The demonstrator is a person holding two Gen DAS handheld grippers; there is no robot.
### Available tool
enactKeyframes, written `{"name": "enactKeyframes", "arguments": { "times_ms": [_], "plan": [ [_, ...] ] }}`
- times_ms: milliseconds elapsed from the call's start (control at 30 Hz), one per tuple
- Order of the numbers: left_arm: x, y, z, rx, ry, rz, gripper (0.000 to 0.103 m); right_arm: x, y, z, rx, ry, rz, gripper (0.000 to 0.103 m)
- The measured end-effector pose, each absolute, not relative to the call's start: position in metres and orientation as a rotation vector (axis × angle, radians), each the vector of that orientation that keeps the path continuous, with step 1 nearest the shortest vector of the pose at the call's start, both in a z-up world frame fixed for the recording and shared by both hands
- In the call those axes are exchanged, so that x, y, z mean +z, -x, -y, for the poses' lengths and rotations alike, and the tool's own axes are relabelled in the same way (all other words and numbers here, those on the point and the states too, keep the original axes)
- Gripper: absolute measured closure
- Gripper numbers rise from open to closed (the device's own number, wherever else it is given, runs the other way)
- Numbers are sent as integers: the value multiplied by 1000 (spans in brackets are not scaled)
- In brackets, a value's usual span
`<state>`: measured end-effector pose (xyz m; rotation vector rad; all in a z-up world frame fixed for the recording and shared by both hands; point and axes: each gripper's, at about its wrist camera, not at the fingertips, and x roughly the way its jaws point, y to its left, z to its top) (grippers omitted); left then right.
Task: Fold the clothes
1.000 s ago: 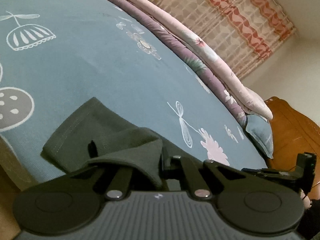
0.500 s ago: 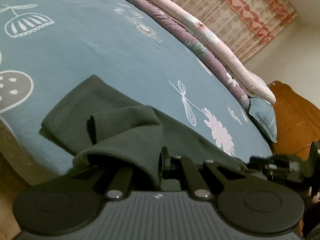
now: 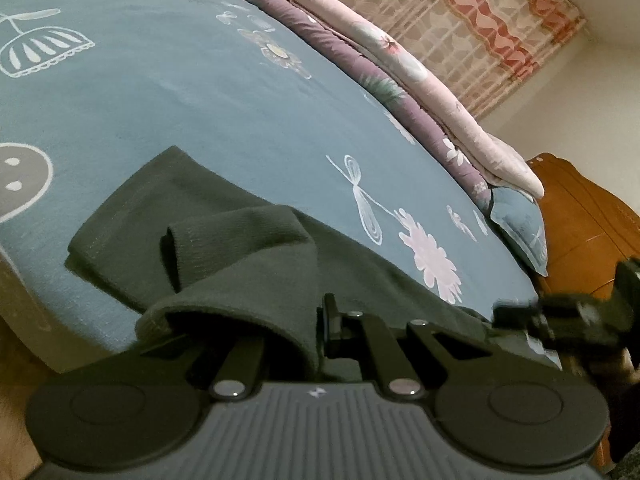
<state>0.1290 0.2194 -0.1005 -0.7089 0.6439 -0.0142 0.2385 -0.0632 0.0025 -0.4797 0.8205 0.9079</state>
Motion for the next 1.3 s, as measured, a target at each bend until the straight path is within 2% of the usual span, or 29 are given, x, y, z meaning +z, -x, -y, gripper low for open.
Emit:
{"name": "enactKeyframes", "arguments": {
  "times_ms": [300,533,567,633,700,833,1033,1067,1133,1300],
  "plan": [
    [-103,-128,-217,-14,705,-642,98,-36,-232,45,946,713,-792,76],
    [-104,-131,-214,-33,690,-647,98,-39,-237,38,1024,817,-771,73],
    [-104,-132,-214,-33,682,-643,98,-39,-242,39,1040,801,-794,74],
    [-100,-131,-211,-28,660,-624,98,-36,-251,39,1061,745,-865,95],
    [-94,-130,-212,-22,649,-591,98,-33,-246,37,1039,760,-842,99],
    [-77,-129,-213,-29,613,-515,99,-22,-238,32,960,792,-735,100],
    [-89,-131,-214,-23,620,-582,99,-45,-241,29,925,787,-749,98],
    [-91,-128,-215,-13,622,-584,99,-42,-240,31,916,769,-746,97],
    [-93,-126,-220,-10,649,-574,98,-27,-241,40,878,688,-739,85],
    [-104,-131,-232,-5,721,-565,91,2,-220,65,998,574,-788,84]
  ]
}}
